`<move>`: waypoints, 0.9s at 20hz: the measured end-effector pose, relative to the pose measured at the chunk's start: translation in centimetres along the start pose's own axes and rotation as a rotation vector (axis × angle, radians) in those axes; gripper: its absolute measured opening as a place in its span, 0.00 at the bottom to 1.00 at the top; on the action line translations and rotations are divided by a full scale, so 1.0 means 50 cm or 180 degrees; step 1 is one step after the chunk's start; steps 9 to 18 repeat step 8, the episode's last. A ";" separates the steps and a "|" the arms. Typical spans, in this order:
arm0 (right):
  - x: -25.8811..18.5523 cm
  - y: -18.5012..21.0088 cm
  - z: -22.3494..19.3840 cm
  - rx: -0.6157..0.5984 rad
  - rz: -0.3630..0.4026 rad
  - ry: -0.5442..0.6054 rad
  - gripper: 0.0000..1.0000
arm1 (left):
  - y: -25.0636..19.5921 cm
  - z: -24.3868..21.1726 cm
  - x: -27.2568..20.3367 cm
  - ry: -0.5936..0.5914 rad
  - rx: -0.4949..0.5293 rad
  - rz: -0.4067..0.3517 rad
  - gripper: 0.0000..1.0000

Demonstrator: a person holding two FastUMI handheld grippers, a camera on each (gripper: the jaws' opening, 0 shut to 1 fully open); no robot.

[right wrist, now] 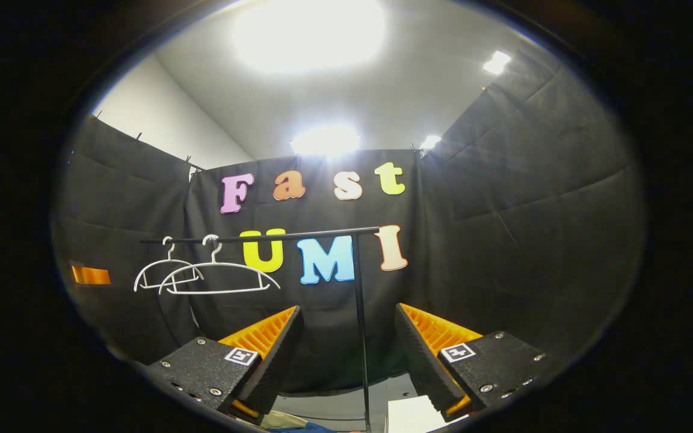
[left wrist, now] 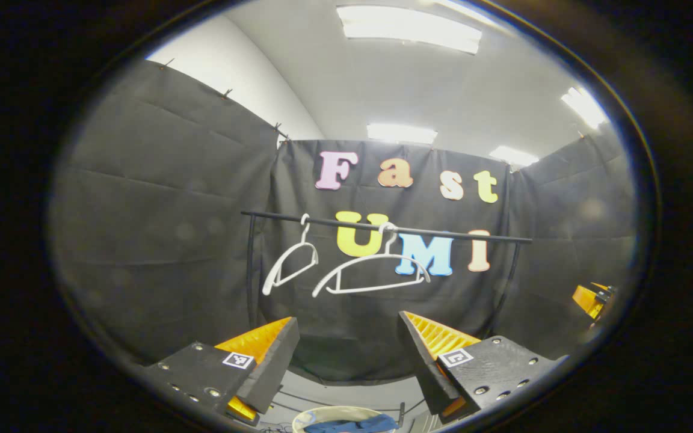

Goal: Grasp the clothes on the hanger with both hands and then place them into the laundry hamper below.

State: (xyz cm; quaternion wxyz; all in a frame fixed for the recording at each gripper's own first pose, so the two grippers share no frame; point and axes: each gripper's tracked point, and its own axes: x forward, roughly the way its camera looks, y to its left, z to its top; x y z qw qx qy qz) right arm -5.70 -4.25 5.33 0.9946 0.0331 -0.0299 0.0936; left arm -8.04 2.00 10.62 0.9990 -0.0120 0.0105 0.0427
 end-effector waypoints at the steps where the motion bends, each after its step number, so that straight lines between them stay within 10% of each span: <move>1: 0.007 0.006 0.004 -0.0024 -0.0019 -0.0014 0.94 | 0.022 0.011 0.009 -0.0035 0.0059 0.0043 0.95; 18: 0.040 0.061 0.006 -0.0054 -0.0138 -0.0002 0.94 | 0.086 0.013 0.096 -0.0069 -0.0111 -0.0108 0.95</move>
